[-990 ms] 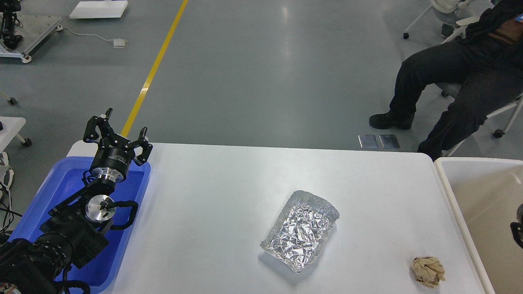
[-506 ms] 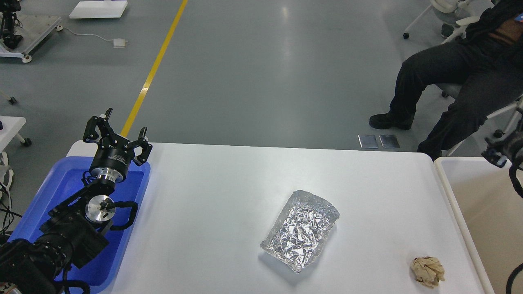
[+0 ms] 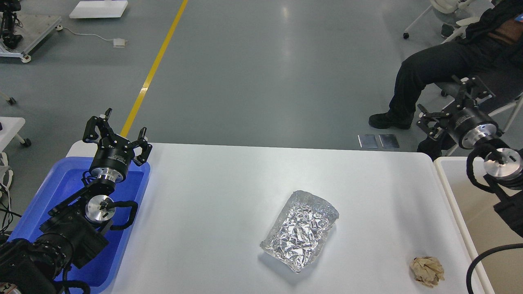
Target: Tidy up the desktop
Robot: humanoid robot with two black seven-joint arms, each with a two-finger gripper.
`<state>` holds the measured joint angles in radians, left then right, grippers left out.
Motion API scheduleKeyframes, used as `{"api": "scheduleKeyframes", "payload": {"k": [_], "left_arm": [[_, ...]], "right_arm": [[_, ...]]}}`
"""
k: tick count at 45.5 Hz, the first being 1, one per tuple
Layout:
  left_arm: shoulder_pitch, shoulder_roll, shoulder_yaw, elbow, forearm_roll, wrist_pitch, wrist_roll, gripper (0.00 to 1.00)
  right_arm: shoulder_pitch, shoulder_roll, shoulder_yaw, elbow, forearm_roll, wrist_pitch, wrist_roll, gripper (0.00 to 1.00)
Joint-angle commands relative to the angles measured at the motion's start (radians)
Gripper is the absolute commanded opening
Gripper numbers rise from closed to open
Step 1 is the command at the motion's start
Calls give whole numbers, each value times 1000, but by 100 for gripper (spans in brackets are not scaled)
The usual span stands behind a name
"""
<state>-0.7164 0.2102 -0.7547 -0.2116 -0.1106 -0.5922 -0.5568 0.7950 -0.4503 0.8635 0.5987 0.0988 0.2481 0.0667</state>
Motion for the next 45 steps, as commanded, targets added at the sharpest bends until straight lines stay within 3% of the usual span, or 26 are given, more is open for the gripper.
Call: {"api": "scheduleKeyframes", "payload": {"k": [1, 16, 20, 27, 36, 45], "left_arm": [[0, 0, 0, 0, 0, 0, 0, 100], [0, 0, 0, 0, 0, 0, 0, 100], [0, 0, 0, 0, 0, 0, 0, 100], [0, 0, 0, 0, 0, 0, 0, 100], [0, 0, 0, 0, 0, 0, 0, 100], [0, 0, 0, 0, 0, 0, 0, 100]], "right_arm": [[1, 96, 6, 9, -5, 89, 2, 100], [-3, 260, 6, -19, -11, 69, 4, 100], [-5, 303, 8, -22, -11, 71, 28, 100], [-13, 321, 11, -23, -10, 69, 81, 100], [-34, 338, 11, -30, -8, 69, 82, 100], [-33, 338, 11, -132, -7, 76, 81, 100]]}}
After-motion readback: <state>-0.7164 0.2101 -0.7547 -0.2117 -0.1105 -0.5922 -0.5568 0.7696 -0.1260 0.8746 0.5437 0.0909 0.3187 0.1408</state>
